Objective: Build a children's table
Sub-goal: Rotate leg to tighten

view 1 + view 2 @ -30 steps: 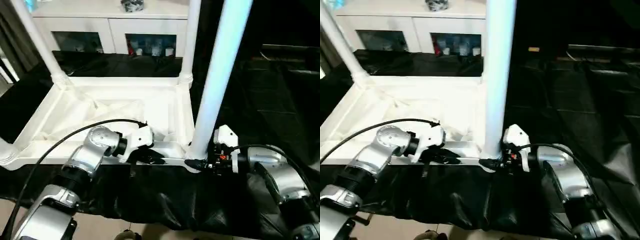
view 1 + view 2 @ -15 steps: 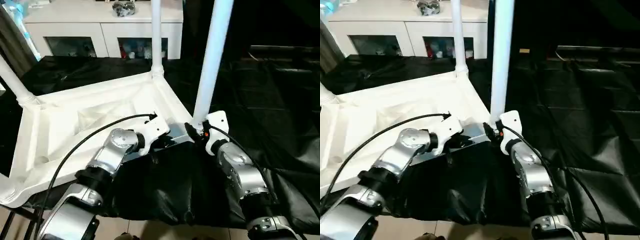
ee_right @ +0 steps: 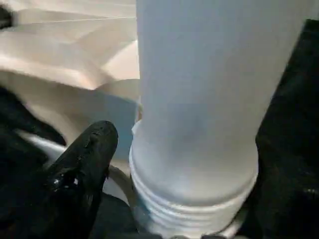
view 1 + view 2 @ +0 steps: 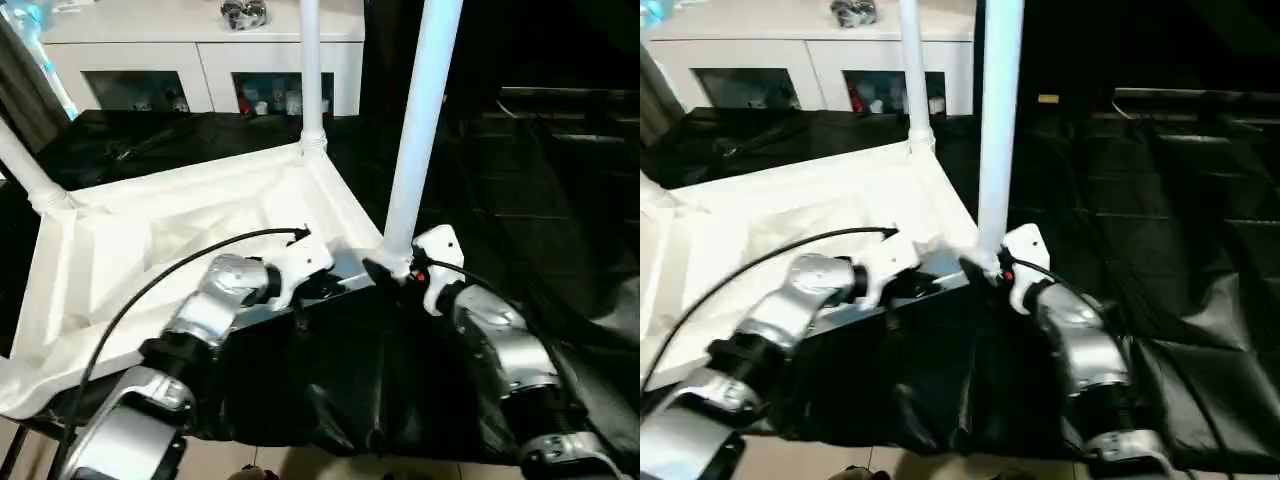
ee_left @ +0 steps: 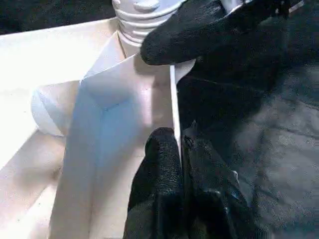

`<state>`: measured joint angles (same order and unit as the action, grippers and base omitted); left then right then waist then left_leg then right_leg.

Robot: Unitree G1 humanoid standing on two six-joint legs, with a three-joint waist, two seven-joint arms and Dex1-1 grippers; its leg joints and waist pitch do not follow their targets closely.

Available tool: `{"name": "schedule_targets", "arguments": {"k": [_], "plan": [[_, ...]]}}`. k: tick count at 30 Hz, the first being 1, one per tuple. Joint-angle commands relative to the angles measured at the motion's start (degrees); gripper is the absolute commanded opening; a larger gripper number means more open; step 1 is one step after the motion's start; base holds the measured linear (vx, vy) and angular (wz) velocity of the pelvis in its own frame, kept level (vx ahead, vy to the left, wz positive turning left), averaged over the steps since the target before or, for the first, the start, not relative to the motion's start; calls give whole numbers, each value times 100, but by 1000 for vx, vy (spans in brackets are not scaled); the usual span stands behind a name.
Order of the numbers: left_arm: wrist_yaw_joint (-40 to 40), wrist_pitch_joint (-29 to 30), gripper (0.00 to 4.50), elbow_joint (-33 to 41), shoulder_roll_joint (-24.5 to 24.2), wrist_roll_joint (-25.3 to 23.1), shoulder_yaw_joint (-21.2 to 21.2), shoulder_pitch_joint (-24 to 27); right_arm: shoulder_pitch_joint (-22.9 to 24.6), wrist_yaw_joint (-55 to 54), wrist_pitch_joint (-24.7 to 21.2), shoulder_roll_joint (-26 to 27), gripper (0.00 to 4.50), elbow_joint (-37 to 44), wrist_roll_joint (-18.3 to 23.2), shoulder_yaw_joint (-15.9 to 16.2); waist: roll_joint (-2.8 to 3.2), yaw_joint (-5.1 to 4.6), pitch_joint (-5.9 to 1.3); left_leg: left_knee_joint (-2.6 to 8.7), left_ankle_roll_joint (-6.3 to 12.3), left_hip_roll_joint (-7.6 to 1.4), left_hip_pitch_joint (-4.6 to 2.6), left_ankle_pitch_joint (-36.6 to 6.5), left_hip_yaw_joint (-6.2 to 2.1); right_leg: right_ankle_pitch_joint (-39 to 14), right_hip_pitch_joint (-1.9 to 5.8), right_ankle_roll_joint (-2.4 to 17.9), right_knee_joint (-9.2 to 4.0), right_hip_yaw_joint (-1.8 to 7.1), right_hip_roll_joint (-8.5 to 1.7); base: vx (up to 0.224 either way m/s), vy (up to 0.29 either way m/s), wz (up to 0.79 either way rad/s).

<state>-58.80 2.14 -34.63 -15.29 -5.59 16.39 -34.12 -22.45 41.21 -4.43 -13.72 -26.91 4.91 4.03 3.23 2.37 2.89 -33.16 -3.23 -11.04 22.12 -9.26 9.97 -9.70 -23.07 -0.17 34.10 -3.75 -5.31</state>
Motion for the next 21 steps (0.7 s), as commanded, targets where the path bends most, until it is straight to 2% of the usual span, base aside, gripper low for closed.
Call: {"name": "schedule_targets", "arguments": {"k": [1, 2, 3, 5, 6, 8, 10, 11, 12, 13, 17, 19, 21], "plan": [[-199, -185, 0, 227, -52, 167, -53, 26, 20, 399, -41, -9, 394, 175, 120, 167, -76, 34, -416, 340, 485, -165, -55, -1269, -24, -919, 296, 1434, -367, 193, -272, 0, 0, 0], [-269, -169, 0, 290, -131, 205, -76, 68, 30, 604, -71, -76, 394, 241, 174, 208, -153, 31, -413, 333, 519, -166, -56, -1220, -9, -900, 294, 1455, -362, 193, -261, 0, 0, 0], [-318, -156, 0, 333, -184, 231, -93, 97, 37, 750, -90, -123, 394, 286, 213, 237, -126, 61, -420, 331, 533, -176, -62, -1176, -18, -920, 305, 1471, -341, 192, -278, 0, 0, 0], [-447, -111, 0, 468, -344, 277, -122, 186, 62, 1147, -186, -244, 394, 418, 337, 337, -201, 59, -404, 336, 557, -189, -62, -1189, -7, -967, 299, 1470, -344, 192, -267, 0, 0, 0], [-577, -91, 0, 572, -506, 308, -132, 258, 87, 1482, -213, -367, 394, 513, 398, 460, -169, 70, -397, 341, 544, -195, -67, -1210, -6, -1066, 280, 1450, -345, 196, -273, 0, 0, 0], [-652, -92, 0, 622, -604, 335, -147, 295, 110, 1720, -208, -453, 394, 575, 431, 554, -208, 78, -385, 351, 503, -205, -75, -1277, -2, -1192, 270, 1412, -356, 201, -270, 0, 0, 0], [-760, -65, 0, 707, -741, 378, -175, 346, 113, 2017, -153, -555, 394, 600, 425, 666, -200, 92, -382, 358, 447, -213, -93, -1370, -5, -1282, 254, 1401, -348, 205, -276, 0, 0, 0], [-780, -62, 0, 723, -773, 380, -181, 354, 105, 2072, -147, -571, 394, 594, 422, 688, -240, 92, -368, 366, 422, -212, -86, -1409, -4, -1352, 249, 1381, -353, 210, -279, 0, 0, 0], [-813, -50, 0, 756, -822, 393, -184, 367, 87, 2163, -145, -589, 394, 576, 416, 705, -235, 101, -365, 371, 381, -210, -96, -1446, -2, -1445, 241, 1355, -369, 215, -284, 0, 0, 0], [-867, -28, 0, 803, -888, 407, -184, 385, 53, 2232, -134, -592, 394, 540, 414, 718, -262, 105, -363, 375, 346, -211, -99, -1453, -2, -1465, 240, 1344, -370, 220, -286, 0, 0, 0], [-1007, 43, 0, 920, -1017, 436, -166, 425, -78, 2347, -170, -543, 394, 435, 478, 729, -261, 105, -358, 390, 258, -213, -102, -1474, -14, -1369, 244, 1368, -354, 220, -284, 0, 0, 0], [-1045, 71, 0, 962, -1054, 454, -132, 429, -130, 2428, -189, -545, 363, 410, 532, 749, -270, 112, -371, 373, 277, -211, -108, -1373, -7, -1150, 250, 1431, -330, 223, -283, 0, 0, 0], [-1056, 88, 0, 975, -1073, 465, -115, 429, -145, 2487, -184, -552, 360, 390, 559, 756, -261, 125, -378, 362, 306, -206, -108, -1261, -1, -977, 255, 1476, -311, 222, -277, 0, 0, 0]]}}
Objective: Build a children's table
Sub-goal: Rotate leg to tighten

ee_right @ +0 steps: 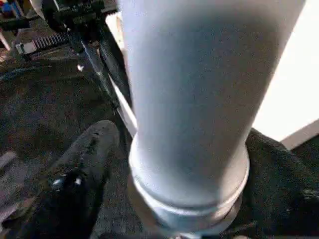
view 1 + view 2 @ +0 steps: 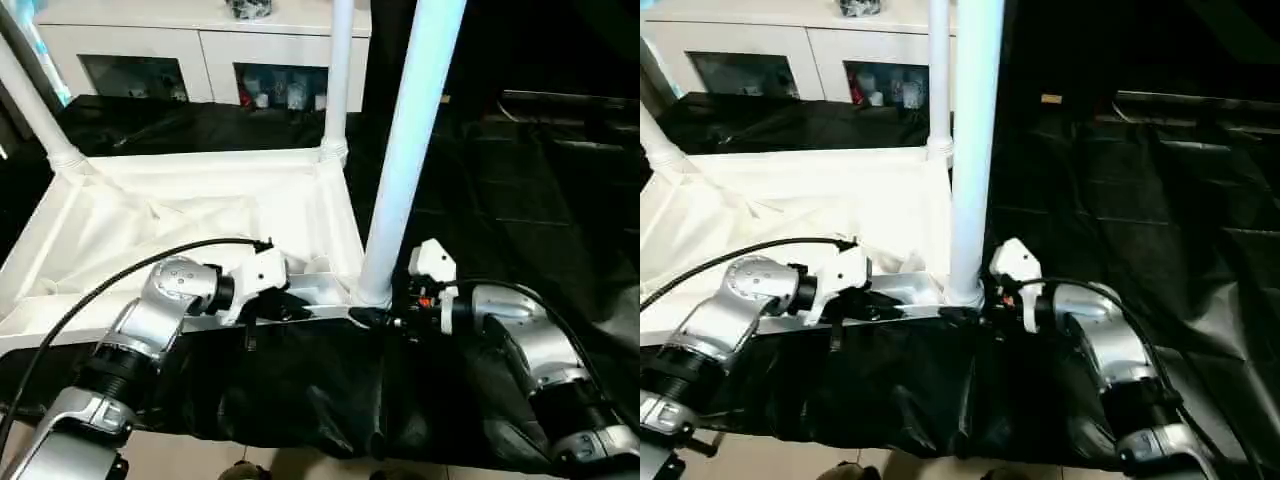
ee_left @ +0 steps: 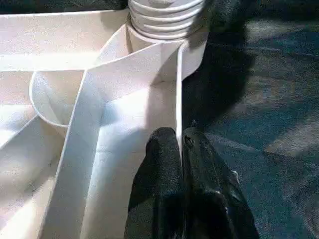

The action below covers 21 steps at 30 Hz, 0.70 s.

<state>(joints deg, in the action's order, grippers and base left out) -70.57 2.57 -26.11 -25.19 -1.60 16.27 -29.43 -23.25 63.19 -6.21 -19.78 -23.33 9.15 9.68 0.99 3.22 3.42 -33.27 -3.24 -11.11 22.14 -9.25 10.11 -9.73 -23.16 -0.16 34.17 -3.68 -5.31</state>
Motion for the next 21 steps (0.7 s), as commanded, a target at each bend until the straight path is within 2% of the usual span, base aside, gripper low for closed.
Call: {"name": "schedule_targets", "arguments": {"k": [1, 4, 7, 13, 16, 18, 20, 21], "plan": [[110, 52, 0, 118, -91, 66, -95, -42, -73, 314, 2, 56, 343, 11, 135, 193, -43, 43, -434, 367, 316, -198, -107, -1229, -12, -914, 270, 1492, -307, 214, -277, 0, 0, 0], [78, 45, 0, 106, -113, 59, -71, -44, -80, 389, 31, 65, 322, -37, 130, 194, -19, 73, -440, 358, 338, -194, -104, -1181, -11, -783, 281, 1549, -291, 206, -274, 0, 0, 0], [65, 63, 0, 123, -121, 56, -64, -45, -80, 431, 39, 68, 291, -72, 121, 197, -22, 82, -441, 356, 321, -195, -108, -1210, -12, -797, 287, 1566, -288, 205, -277, 0, 0, 0], [192, 117, 0, 96, -64, 75, -74, -65, -5, 264, 44, 168, 275, -105, 100, 159, -8, 79, -430, 365, 236, -200, -115, -1389, -22, -974, 278, 1540, -300, 206, -274, 0, 0, 0], [979, 278, 0, -99, 254, -166, -86, -192, -2, -707, 209, 425, 274, -345, -247, 56, -7, 61, -423, 374, 160, -196, -119, -1470, -26, -1029, 268, 1527, -309, 216, -280, 0, 0, 0], [1336, 387, 0, -192, 464, -233, -105, -262, -22, -1263, 285, 575, 273, -509, -435, -2, -6, 34, -403, 383, 10, -180, -148, -1704, -23, -1453, 240, 1425, -360, 222, -287, 0, 0, 0], [1772, 507, 0, -287, 823, -304, -84, -356, -56, -2033, 216, 885, 273, -696, -524, -156, -24, 25, -393, 397, -40, -168, -155, -1827, -39, -1803, 242, 1293, -401, 219, -286, 0, 0, 0], [1970, 551, 0, -336, 987, -346, -66, -400, -76, -2359, 158, 1036, 273, -776, -533, -234, -10, 25, -390, 396, -65, -174, -170, -1887, -42, -1932, 216, 1235, -421, 225, -296, 0, 0, 0]]}}
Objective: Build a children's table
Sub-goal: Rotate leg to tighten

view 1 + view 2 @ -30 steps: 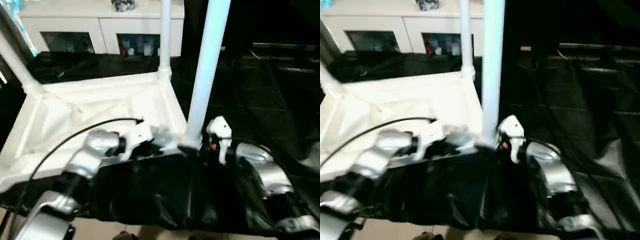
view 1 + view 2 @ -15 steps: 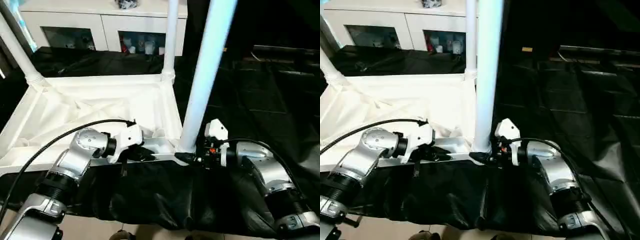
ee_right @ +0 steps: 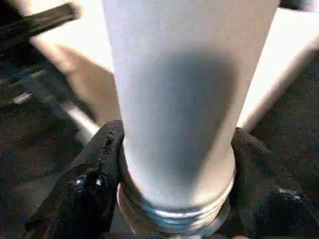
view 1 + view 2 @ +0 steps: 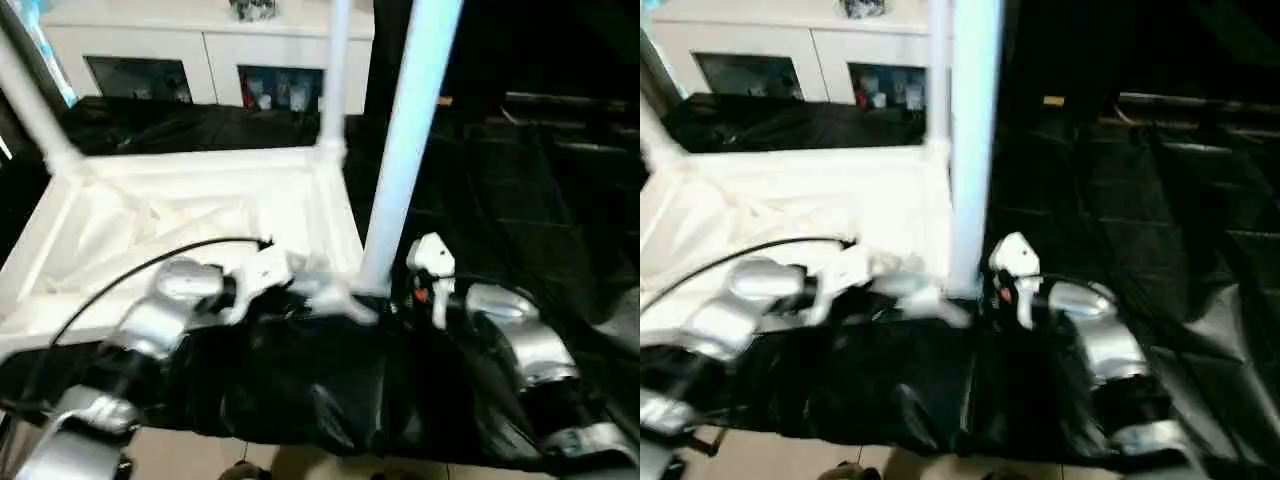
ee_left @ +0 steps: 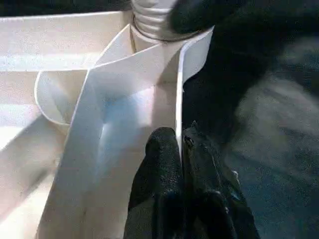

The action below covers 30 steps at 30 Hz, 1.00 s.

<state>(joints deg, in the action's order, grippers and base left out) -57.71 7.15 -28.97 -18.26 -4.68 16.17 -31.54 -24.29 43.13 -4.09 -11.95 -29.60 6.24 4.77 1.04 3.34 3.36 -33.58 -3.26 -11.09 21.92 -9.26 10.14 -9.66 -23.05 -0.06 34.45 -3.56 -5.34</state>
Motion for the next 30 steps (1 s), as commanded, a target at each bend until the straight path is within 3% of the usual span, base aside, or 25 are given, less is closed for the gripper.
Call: {"name": "schedule_targets", "arguments": {"k": [1, 3, 5, 8, 10, 11, 12, 16, 25, 30], "plan": [[684, 94, 0, -50, 294, -37, -56, -190, 27, -353, -53, 254, 273, -149, -242, 256, -21, 7, -381, 431, -80, -170, -150, -1951, -50, -2069, 202, 1163, -467, 209, -284, 0, 0, 0], [1109, 160, 0, -165, 797, -112, 52, -282, -135, -1331, -168, 796, 273, -406, -349, 154, 6, -7, -378, 440, -116, -169, -140, -1972, -55, -2076, 187, 1107, -483, 213, -277, 0, 0, 0], [1247, 129, 0, -206, 988, -167, 137, -321, -249, -1715, -192, 1093, 273, -532, -340, 104, -1, -24, -377, 447, -124, -144, -127, -2061, -71, -2220, 199, 1026, -498, 198, -276, 0, 0, 0], [1320, 28, 0, -251, 1108, -245, 224, -371, -364, -2000, 10, 1316, 273, -664, -442, 149, 35, -27, -383, 437, -101, -136, -151, -2205, -79, -2497, 164, 902, -547, 195, -285, 0, 0, 0], [1301, -78, 0, -275, 1106, -288, 248, -395, -391, -2004, 108, 1349, 273, -679, -455, 160, 28, -35, -388, 448, -76, -136, -125, -2197, -83, -2458, 180, 869, -550, 189, -280, 0, 0, 0], [1259, -166, 0, -279, 1073, -297, 248, -405, -382, -1904, 115, 1333, 328, -639, -398, 134, 46, -31, -393, 448, -55, -141, -131, -2196, -82, -2380, 173, 871, -551, 193, -273, 0, 0, 0], [1232, -208, 0, -279, 1052, -297, 245, -409, -372, -1835, 113, 1317, 342, -610, -359, 118, 45, -36, -395, 454, -42, -142, -117, -2189, -85, -2307, 184, 880, -537, 191, -267, 0, 0, 0], [673, -423, 0, -180, 667, -149, 144, -330, -194, -1070, 206, 779, 378, -267, -299, 141, 40, -12, -426, 441, 58, -152, -89, -1973, -75, -1804, 223, 994, -482, 198, -264, 0, 0, 0], [-680, -453, 0, 148, 27, 335, 66, -88, 3, 908, 159, -239, 378, 318, 158, 286, 51, 60, -460, 382, 367, -178, -73, -1328, -35, -855, 278, 1405, -362, 188, -249, 0, 0, 0], [-1126, -595, 0, 92, -274, 339, 125, -85, 142, 2009, 86, -752, 378, 659, 258, 589, 65, 117, -452, 388, 373, -208, -100, -1451, -21, -894, 259, 1463, -350, 187, -248, 0, 0, 0]]}}
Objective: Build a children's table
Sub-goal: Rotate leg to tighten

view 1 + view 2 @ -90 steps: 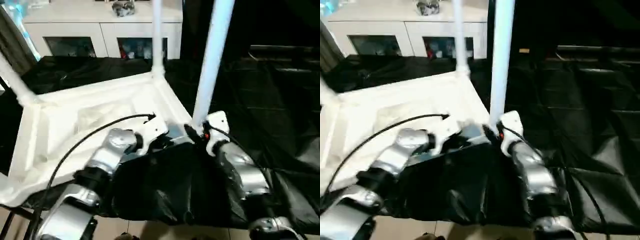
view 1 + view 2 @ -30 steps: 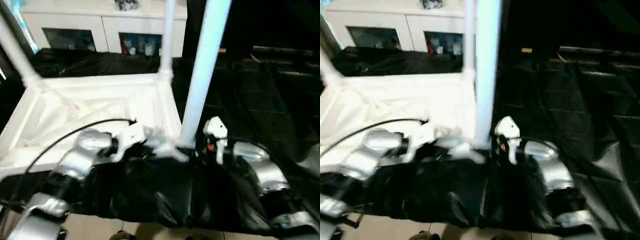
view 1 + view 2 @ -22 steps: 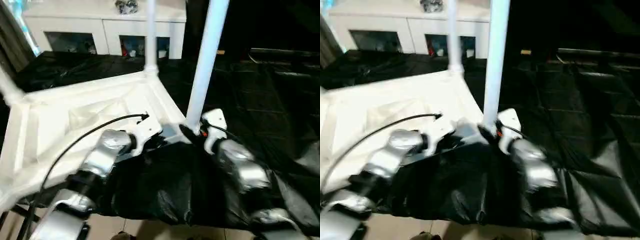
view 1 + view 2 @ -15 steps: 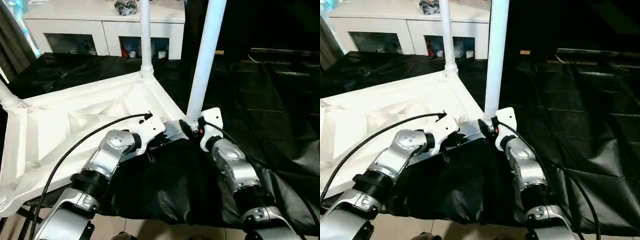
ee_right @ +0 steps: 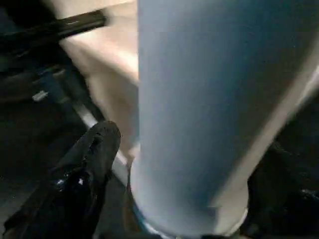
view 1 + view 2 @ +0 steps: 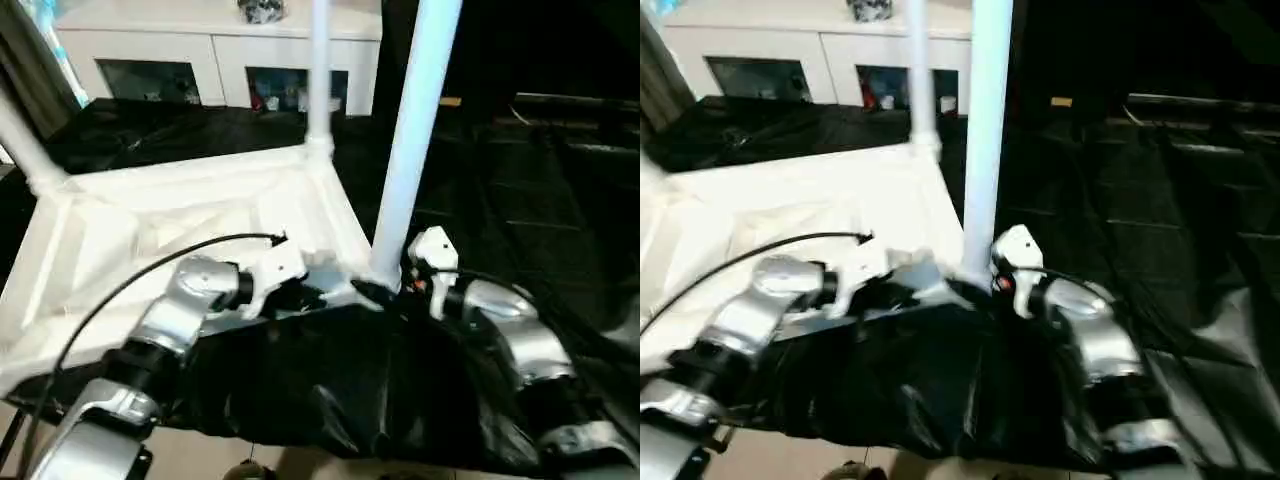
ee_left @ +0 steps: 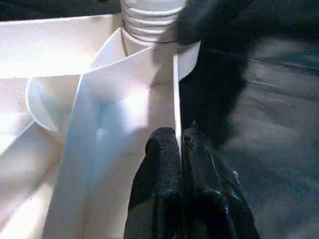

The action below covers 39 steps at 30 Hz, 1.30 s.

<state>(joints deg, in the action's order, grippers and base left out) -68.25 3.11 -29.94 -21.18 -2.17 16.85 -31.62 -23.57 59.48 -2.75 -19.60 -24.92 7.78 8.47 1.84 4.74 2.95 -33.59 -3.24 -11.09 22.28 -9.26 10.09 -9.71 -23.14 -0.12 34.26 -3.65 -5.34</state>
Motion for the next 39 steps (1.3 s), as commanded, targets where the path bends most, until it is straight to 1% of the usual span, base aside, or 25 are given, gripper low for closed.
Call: {"name": "schedule_targets", "arguments": {"k": [1, 2, 3, 5, 6, 9, 10, 11, 13, 16, 19, 21, 22, 23, 24, 26, 28, 30, 31, 32, 33, 34, 36, 38, 39], "plan": [[-134, -199, 0, 178, -26, 94, 66, -86, 77, 521, -65, -64, 378, 216, 122, 273, -14, 2, -406, 392, 345, -208, -133, -1503, -17, -963, 263, 1468, -337, 200, -256, 0, 0, 0], [-143, -200, 0, 176, -32, 95, 68, -88, 78, 542, -67, -75, 378, 219, 124, 281, -14, 2, -406, 392, 345, -208, -133, -1503, -17, -963, 263, 1468, -337, 200, -256, 0, 0, 0], [-333, -222, 0, 172, -148, 116, 99, -96, 79, 931, -173, -256, 378, 282, 170, 416, -27, 28, -398, 399, 290, -204, -142, -1614, -15, -1150, 257, 1437, -357, 203, -262, 0, 0, 0], [-380, -212, 0, 182, -169, 126, 106, -93, 78, 1008, -198, -283, 378, 298, 183, 437, -28, 44, -393, 407, 262, -211, -143, -1633, -16, -1233, 254, 1405, -361, 209, -264, 0, 0, 0], [-441, -223, 0, 185, -193, 130, 116, -93, 73, 1079, -215, -307, 353, 314, 187, 457, -29, 44, -389, 408, 242, -209, -142, -1660, -17, -1287, 252, 1396, -367, 210, -271, 0, 0, 0], [-548, -292, 0, 150, -236, 120, 144, -112, 43, 1201, -205, -337, 344, 299, 120, 535, -35, 42, -389, 415, 190, -206, -141, -1714, -25, -1473, 250, 1340, -380, 210, -278, 0, 0, 0], [-559, -299, 0, 146, -241, 121, 146, -115, 39, 1209, -202, -337, 326, 296, 110, 545, -85, 48, -386, 410, 201, -204, -139, -1677, -21, -1513, 248, 1332, -374, 213, -286, 0, 0, 0], [-571, -310, 0, 125, -242, 125, 140, -130, 34, 1236, -215, -337, 312, 294, 107, 573, -71, 47, -382, 415, 201, -206, -137, -1675, -24, -1553, 244, 1320, -380, 215, -287, 0, 0, 0], [-566, -323, 0, 88, -235, 129, 129, -155, 38, 1235, -234, -317, 312, 298, 111, 603, -76, 40, -381, 421, 177, -209, -140, -1683, -25, -1611, 236, 1287, -391, 214, -282, 0, 0, 0], [-536, -329, 0, 51, -223, 131, 119, -171, 55, 1199, -284, -304, 278, 319, 140, 608, -69, 42, -384, 420, 170, -209, -142, -1682, -27, -1579, 236, 1295, -384, 214, -281, 0, 0, 0], [-349, -297, 0, -10, -157, 92, 69, -182, 103, 1017, -367, -233, 270, 331, 142, 537, -73, 42, -386, 417, 180, -205, -137, -1644, -26, -1525, 238, 1299, -379, 212, -278, 0, 0, 0], [165, -157, 0, -140, 7, -25, -17, -264, 74, 371, -398, -2, 267, 155, 29, 371, -77, 34, -378, 422, 169, -205, -135, -1673, -22, -1587, 232, 1293, -390, 217, -282, 0, 0, 0], [467, -20, 0, -219, 128, -87, -65, -327, 30, -130, -407, 165, 267, 8, -70, 253, -66, 16, -369, 428, 98, -196, -137, -1706, -28, -1683, 215, 1268, -395, 221, -284, 0, 0, 0], [707, 71, 0, -282, 227, -130, -104, -376, -8, -504, -423, 295, 266, -106, -135, 169, -77, -9, -355, 436, 3, -179, -155, -1838, -36, -1972, 203, 1196, -428, 210, -291, 0, 0, 0], [872, 137, 0, -327, 300, -158, -131, -412, -37, -773, -437, 389, 266, -188, -179, 110, -89, -13, -367, 436, -46, -169, -164, -1909, -54, -2241, 222, 1090, -456, 199, -307, 0, 0, 0], [1314, 330, 0, -370, 610, -218, -148, -500, -133, -1670, -503, 789, 265, -454, -263, -73, -84, -49, -350, 449, -88, -172, -155, -1936, -58, -2311, 200, 1041, -462, 208, -300, 0, 0, 0], [1626, 426, 0, -399, 812, -284, -144, -553, -190, -2154, -532, 1036, 265, -585, -323, -134, -51, -91, -358, 447, -133, -155, -175, -2094, -72, -2415, 189, 976, -499, 195, -293, 0, 0, 0], [1987, 572, 0, -446, 1085, -333, -146, -621, -278, -2757, -596, 1361, 265, -721, -435, -159, -55, -143, -348, 454, -139, -148, -160, -2142, -71, -2420, 180, 959, -510, 197, -280, 0, 0, 0], [2137, 638, 0, -464, 1195, -351, -150, -647, -317, -2980, -634, 1503, 265, -772, -447, -183, -62, -146, -355, 453, -131, -140, -157, -2137, -77, -2435, 194, 938, -512, 187, -280, 0, 0, 0], [2198, 656, 0, -471, 1249, -369, -138, -658, -340, -3105, -644, 1588, 265, -799, -449, -198, -42, -153, -355, 450, -125, -144, -171, -2151, -73, -2446, 171, 924, -528, 197, -285, 0, 0, 0], [2307, 669, 0, -501, 1364, -399, -105, -681, -388, -3354, -643, 1786, 265, -855, -462, -248, -51, -155, -355, 454, -96, -141, -156, -2147, -77, -2436, 190, 902, -534, 191, -283, 0, 0, 0], [2323, 669, 0, -508, 1393, -400, -99, -686, -396, -3394, -633, 1834, 265, -862, -468, -249, -47, -156, -354, 455, -87, -143, -154, -2148, -76, -2416, 181, 899, -532, 195, -281, 0, 0, 0], [2309, 624, 0, -538, 1443, -422, -62, -703, -413, -3424, -487, 1986, 321, -879, -458, -259, -38, -157, -363, 462, -65, -139, -140, -2101, -75, -2264, 189, 905, -519, 195, -271, 0, 0, 0], [2299, 610, 0, -537, 1438, -435, -53, -701, -420, -3417, -475, 2019, 335, -893, -422, -286, -26, -156, -372, 459, -46, -143, -140, -2089, -73, -2106, 199, 935, -506, 199, -267, 0, 0, 0], [2174, 559, 0, -477, 1356, -425, -36, -648, -383, -3279, -491, 1972, 341, -824, -372, -289, 0, -156, -369, 465, -40, -144, -133, -2096, -77, -2044, 205, 963, -496, 198, -267, 0, 0, 0]]}}
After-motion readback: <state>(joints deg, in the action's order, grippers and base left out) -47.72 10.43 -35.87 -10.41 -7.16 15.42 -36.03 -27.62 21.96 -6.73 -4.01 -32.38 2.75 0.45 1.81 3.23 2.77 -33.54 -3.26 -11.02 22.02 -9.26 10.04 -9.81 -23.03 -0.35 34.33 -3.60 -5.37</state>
